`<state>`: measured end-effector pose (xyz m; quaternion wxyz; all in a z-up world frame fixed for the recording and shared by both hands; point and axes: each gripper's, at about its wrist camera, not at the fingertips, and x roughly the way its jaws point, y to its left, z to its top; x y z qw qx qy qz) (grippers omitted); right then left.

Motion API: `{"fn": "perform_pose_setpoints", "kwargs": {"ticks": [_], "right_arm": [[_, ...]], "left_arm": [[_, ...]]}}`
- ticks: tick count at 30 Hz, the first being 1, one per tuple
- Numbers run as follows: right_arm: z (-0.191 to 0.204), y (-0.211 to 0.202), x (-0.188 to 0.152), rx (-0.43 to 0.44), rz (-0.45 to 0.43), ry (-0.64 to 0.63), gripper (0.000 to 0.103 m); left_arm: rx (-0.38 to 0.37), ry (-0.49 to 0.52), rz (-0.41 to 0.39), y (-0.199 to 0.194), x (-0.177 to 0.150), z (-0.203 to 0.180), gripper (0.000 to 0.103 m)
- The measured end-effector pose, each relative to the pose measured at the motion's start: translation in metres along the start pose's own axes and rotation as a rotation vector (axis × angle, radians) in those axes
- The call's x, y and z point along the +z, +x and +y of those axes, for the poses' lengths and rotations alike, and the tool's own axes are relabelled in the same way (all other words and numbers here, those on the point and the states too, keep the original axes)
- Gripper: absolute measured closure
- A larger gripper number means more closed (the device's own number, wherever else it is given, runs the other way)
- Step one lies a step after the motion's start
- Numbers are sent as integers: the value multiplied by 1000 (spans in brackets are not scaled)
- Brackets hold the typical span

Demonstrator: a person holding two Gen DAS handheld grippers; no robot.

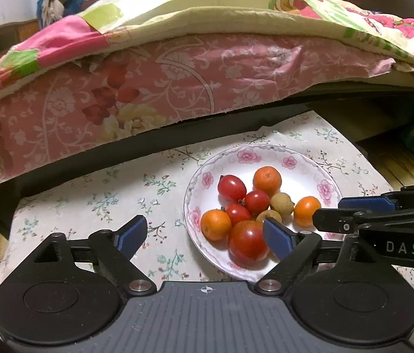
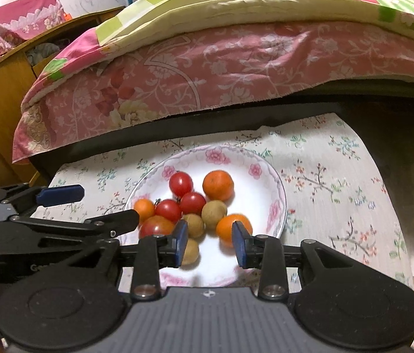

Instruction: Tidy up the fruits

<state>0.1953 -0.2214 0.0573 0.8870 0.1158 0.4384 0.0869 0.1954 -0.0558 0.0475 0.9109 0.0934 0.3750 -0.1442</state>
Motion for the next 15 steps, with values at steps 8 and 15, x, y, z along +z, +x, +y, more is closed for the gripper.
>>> {"fn": "perform_pose_setpoints", "kwargs": {"ticks": [8, 15], "right_arm": [[5, -30, -17, -17, -32, 21, 68], [12, -50, -32, -3, -42, 40, 68]], "left_arm": [[35, -25, -63, -32, -11, 0, 0], [27, -47, -95, -57, -21, 2, 0]]}}
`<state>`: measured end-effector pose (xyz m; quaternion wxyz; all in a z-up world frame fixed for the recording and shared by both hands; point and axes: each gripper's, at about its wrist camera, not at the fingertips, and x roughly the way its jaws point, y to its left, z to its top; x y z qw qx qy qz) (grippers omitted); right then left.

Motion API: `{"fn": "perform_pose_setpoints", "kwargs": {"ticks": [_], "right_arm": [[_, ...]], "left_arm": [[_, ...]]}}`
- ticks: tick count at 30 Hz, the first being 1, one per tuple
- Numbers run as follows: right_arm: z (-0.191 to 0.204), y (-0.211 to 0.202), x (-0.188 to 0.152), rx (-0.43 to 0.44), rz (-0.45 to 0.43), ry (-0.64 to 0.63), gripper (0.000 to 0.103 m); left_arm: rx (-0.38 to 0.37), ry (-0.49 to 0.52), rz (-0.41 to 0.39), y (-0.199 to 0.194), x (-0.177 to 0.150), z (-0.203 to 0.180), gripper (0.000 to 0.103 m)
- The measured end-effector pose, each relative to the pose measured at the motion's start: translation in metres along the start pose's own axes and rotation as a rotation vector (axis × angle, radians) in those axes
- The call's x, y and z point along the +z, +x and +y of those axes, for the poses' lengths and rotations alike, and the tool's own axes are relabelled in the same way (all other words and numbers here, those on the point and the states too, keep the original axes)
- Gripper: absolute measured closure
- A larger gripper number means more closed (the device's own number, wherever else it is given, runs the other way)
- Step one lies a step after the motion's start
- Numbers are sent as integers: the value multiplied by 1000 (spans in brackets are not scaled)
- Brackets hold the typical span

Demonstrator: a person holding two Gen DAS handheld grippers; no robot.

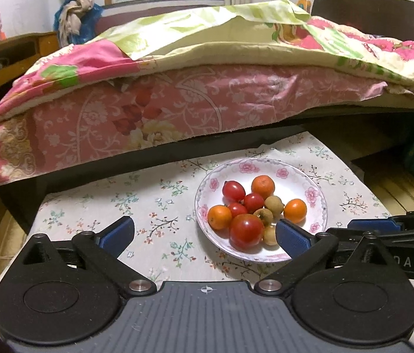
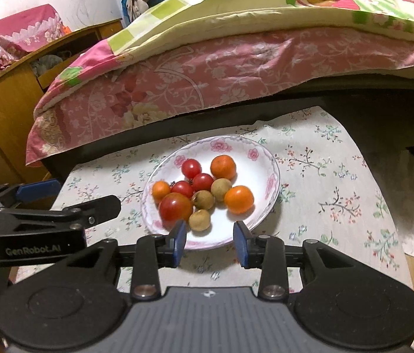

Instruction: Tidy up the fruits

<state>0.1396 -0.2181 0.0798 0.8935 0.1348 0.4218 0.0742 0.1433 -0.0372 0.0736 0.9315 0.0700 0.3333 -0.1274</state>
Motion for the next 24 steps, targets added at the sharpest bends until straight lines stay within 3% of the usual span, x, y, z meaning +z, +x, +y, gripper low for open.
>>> {"fn": "perform_pose_setpoints", "kwargs": {"ticks": [19, 24], "right_arm": [[24, -54, -47, 22, -16, 6, 62], [26, -61, -58, 20, -8, 14, 62]], "left_arm": [[10, -52, 41, -43, -39, 1, 0], [33, -12, 84, -49, -48, -7, 0]]}}
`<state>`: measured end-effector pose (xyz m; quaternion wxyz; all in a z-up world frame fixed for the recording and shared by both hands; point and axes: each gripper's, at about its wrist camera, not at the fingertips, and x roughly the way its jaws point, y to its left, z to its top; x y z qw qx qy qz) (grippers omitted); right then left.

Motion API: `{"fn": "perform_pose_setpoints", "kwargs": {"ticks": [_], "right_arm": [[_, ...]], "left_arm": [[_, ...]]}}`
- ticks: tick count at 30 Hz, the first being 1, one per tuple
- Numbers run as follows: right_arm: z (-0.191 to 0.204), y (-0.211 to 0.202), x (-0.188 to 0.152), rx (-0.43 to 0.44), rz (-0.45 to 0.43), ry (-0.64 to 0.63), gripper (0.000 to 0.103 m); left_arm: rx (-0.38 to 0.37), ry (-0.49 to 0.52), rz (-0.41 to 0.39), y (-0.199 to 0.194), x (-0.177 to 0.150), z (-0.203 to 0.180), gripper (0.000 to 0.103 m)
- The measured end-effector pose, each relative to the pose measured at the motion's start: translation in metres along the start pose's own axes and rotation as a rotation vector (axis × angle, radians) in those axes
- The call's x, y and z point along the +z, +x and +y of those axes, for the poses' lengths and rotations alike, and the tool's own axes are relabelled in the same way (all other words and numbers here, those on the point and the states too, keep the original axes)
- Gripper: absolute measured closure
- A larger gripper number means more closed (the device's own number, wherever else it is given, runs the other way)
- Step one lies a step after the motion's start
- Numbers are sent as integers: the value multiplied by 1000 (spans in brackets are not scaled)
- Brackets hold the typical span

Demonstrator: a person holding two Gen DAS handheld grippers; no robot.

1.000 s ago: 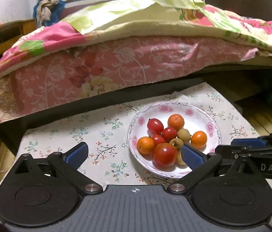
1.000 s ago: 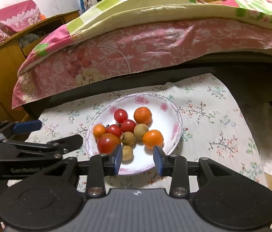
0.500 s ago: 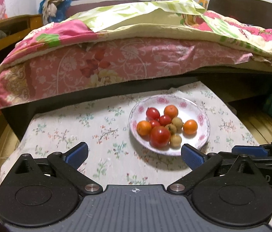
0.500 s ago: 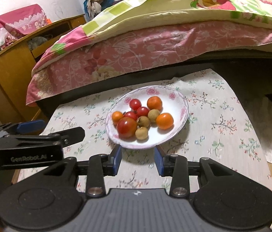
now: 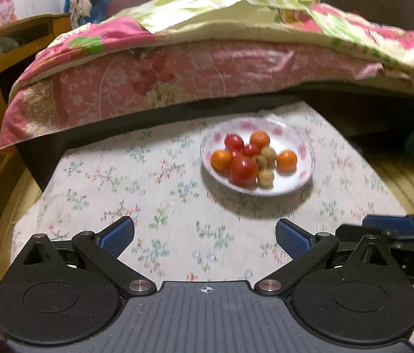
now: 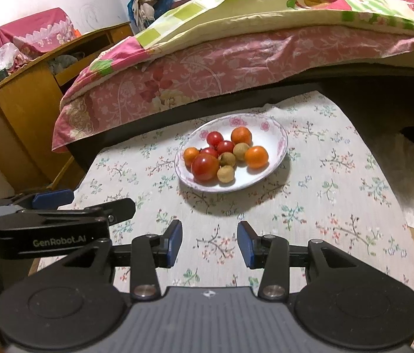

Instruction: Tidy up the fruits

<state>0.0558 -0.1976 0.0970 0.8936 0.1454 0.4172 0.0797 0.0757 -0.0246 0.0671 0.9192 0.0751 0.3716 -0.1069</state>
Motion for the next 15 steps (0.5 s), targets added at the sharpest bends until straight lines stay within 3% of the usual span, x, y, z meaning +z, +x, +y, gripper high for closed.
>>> {"fn": "perform_pose_setpoints", "kwargs": {"ticks": [3, 10, 15], "right_arm": [[0, -4, -6, -5, 5, 3, 62], [-1, -16, -21, -16, 12, 13, 62], [4, -22, -32, -16, 19, 9, 62]], "left_arm": [[26, 26, 6, -6, -6, -4, 0], [5, 51, -4, -23, -17, -12, 0], [-12, 27, 33, -25, -25, -11, 0]]}}
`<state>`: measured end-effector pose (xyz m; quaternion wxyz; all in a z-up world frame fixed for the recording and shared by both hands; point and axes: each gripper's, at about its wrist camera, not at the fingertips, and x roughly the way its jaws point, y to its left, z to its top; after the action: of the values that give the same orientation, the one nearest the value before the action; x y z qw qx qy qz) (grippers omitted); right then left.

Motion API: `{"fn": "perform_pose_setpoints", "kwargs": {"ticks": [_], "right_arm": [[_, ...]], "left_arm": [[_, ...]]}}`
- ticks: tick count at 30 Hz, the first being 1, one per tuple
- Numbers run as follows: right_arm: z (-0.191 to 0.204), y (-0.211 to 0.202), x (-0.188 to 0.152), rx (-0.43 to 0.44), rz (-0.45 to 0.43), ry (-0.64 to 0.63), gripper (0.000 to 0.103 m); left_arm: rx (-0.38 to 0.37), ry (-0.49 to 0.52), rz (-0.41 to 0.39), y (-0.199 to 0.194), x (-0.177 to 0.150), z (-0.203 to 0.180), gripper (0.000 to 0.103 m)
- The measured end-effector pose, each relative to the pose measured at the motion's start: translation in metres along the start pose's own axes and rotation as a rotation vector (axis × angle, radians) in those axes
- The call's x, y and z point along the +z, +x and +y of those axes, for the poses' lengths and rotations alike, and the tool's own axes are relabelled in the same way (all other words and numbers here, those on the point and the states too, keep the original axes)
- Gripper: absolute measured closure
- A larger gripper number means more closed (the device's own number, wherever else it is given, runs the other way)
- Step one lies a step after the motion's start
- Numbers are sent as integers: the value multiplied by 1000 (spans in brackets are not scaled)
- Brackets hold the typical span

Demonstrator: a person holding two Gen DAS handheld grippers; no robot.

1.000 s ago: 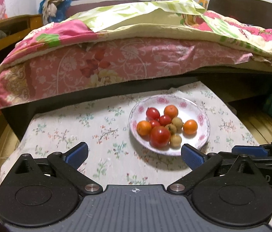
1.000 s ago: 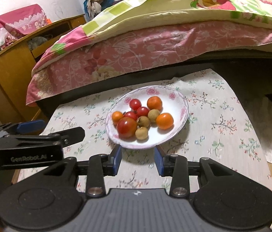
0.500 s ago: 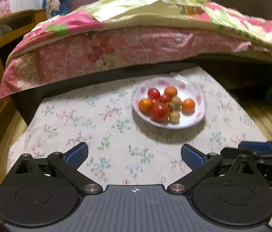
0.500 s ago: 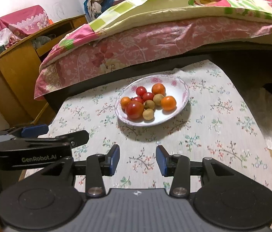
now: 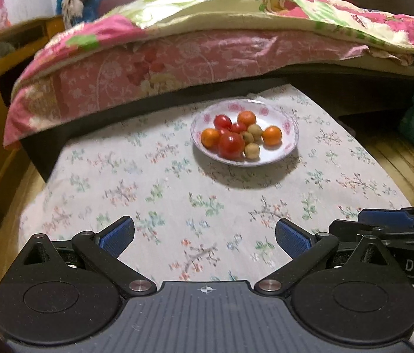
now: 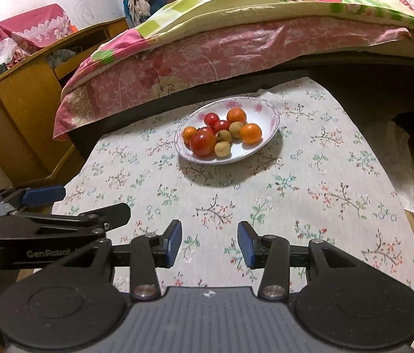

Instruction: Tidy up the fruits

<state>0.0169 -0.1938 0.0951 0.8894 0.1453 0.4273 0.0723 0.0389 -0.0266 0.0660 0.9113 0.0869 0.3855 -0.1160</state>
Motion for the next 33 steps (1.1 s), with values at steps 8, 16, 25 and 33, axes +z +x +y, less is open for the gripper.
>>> {"fn": "perform_pose_setpoints", "kwargs": {"ticks": [8, 16, 25, 33], "right_arm": [[7, -5, -15, 1, 19, -6, 61], [11, -4, -26, 7, 46, -11, 61], [16, 1, -37, 1, 87, -28, 61], [17, 4, -41, 0, 109, -27, 61]], "left_arm": [[3, -36, 40, -1, -17, 1, 0], [10, -64, 70, -3, -30, 4, 0], [15, -76, 129, 3, -41, 7, 0], [11, -89, 157, 6, -45, 8, 1]]}}
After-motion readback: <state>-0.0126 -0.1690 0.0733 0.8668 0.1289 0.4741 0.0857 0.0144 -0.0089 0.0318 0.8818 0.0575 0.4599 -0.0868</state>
